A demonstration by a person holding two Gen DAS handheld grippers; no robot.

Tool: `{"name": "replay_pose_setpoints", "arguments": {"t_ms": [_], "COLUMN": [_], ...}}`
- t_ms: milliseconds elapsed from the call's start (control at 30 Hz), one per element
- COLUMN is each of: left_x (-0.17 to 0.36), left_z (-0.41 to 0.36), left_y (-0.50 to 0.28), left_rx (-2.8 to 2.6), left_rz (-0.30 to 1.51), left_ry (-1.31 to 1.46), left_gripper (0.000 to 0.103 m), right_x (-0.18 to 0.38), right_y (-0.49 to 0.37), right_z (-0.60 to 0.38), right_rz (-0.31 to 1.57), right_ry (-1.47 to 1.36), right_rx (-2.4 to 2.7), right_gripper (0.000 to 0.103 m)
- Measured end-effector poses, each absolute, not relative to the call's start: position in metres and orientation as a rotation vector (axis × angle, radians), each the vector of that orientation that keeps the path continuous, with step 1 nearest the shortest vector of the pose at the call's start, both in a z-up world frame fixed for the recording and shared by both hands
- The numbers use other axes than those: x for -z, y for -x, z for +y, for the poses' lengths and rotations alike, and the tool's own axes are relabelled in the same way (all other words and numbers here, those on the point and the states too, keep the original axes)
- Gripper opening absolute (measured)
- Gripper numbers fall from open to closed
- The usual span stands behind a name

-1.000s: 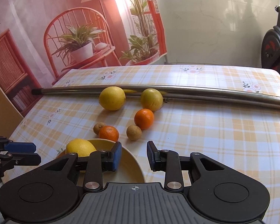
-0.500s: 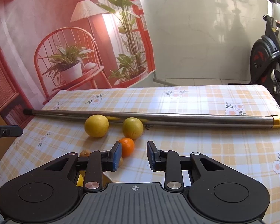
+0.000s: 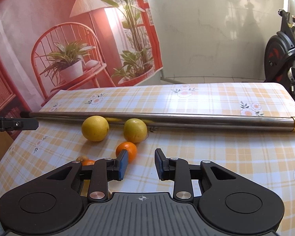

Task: Organize fruits
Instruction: 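Grasp a large lemon with the left tool while the right tool grasps an orange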

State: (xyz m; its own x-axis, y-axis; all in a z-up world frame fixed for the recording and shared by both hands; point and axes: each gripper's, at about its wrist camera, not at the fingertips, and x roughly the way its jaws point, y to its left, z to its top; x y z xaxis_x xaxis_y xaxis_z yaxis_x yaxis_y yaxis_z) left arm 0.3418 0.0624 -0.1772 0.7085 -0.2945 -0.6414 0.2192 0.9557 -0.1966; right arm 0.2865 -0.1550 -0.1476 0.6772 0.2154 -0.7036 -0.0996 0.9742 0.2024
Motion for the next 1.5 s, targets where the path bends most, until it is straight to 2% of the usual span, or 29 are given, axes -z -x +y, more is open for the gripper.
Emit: {"name": "replay_pose_setpoints", "arguments": {"t_ms": [33,200,333,500,800,900,933,1067,1267,1333,1500], "left_x": [0.179,0.200,0.221,0.237,0.252,0.257,0.258,0.259,0.248,0.242,0.227], "left_z": [0.060,0.046,0.040,0.047,0.040,0.038,0.037,0.041,0.044,0.047,0.053], "left_y": [-0.347,-0.379,-0.400,-0.416,-0.431,-0.434,-0.433,-0.428,-0.417,-0.412,-0.395], "left_rx": [0.289,0.292,0.277,0.252,0.266,0.254,0.256,0.264,0.265,0.274,0.291], "left_rz": [0.729,0.782,0.835,0.875,0.902,0.916,0.914,0.901,0.863,0.846,0.803], "left_ry": [0.115,0.132,0.117,0.246,0.272,0.264,0.262,0.260,0.223,0.236,0.225], "left_gripper": [0.065,0.066,0.072,0.074,0.073,0.071,0.067,0.066,0.066,0.066,0.066], "right_x": [0.149,0.154,0.158,0.163,0.169,0.171,0.171,0.174,0.178,0.180,0.189], "right_y": [-0.289,-0.300,-0.308,-0.317,-0.326,-0.328,-0.329,-0.331,-0.338,-0.342,-0.354], "right_z": [-0.155,-0.156,-0.157,-0.160,-0.159,-0.157,-0.157,-0.154,-0.145,-0.142,-0.126], "right_rz": [0.810,0.817,0.825,0.837,0.854,0.861,0.863,0.877,0.900,0.907,0.948], "right_ry": [-0.153,-0.163,-0.165,-0.171,-0.167,-0.168,-0.169,-0.174,-0.175,-0.179,-0.168], "right_rx": [-0.176,-0.173,-0.172,-0.170,-0.175,-0.179,-0.181,-0.195,-0.225,-0.241,-0.267], "right_gripper": [0.029,0.029,0.029,0.029,0.029,0.029,0.029,0.029,0.029,0.033,0.034]}}
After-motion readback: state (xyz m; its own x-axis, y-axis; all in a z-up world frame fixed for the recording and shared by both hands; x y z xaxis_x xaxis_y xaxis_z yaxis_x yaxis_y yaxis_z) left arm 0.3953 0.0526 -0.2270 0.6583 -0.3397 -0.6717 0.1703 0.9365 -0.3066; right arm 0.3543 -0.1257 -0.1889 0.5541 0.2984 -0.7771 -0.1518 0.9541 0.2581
